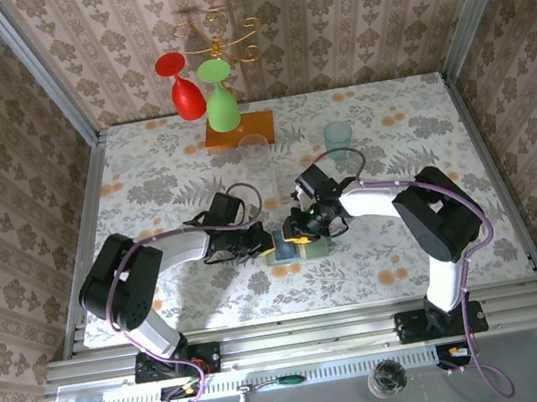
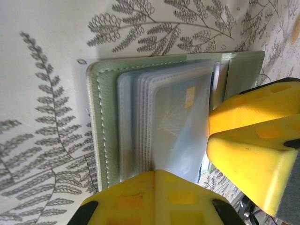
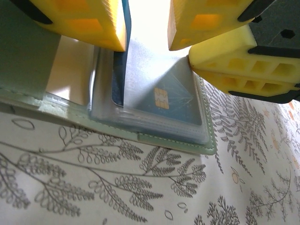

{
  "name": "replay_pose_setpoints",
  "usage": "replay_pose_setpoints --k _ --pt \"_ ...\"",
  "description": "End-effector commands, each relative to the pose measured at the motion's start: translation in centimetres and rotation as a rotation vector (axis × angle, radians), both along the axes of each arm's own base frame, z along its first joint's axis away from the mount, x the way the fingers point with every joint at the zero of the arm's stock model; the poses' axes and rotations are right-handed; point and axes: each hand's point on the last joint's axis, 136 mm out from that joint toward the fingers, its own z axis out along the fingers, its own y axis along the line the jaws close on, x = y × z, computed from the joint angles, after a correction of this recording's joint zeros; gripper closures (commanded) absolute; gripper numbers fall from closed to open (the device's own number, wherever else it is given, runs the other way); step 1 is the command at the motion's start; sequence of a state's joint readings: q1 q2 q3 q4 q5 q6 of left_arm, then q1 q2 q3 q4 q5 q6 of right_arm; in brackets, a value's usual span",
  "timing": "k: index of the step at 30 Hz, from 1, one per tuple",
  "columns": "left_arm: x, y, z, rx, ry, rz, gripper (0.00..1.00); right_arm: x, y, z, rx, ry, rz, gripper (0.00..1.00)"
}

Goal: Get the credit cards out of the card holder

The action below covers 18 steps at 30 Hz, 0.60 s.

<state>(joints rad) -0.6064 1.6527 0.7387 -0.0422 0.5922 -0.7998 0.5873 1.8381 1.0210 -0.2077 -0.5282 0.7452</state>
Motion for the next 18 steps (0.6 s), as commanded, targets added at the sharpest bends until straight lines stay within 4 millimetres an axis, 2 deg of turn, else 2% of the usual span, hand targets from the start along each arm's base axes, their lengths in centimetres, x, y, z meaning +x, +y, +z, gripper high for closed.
replay_pose_setpoints --k 1,9,15,18 --pt "0.5 0.9 -1.9 0.074 0.013 0.01 1.0 0.4 1.1 -0.4 0.006 0.005 0.006 0.7" --pt "0.3 1.2 -1.9 0.063 0.018 0.018 1.0 0.2 0.8 -0.7 -0.005 0.011 0.006 0.71" --pt "-0.1 1.3 -2.0 0.055 0.025 0.034 1.0 -0.7 -1.2 -1.9 -0.117 0.025 0.009 0.71" --pt "-0.3 1.1 -1.9 0.051 0.024 0.032 1.0 -0.7 -2.1 -1.8 -0.163 0.009 0.009 0.71"
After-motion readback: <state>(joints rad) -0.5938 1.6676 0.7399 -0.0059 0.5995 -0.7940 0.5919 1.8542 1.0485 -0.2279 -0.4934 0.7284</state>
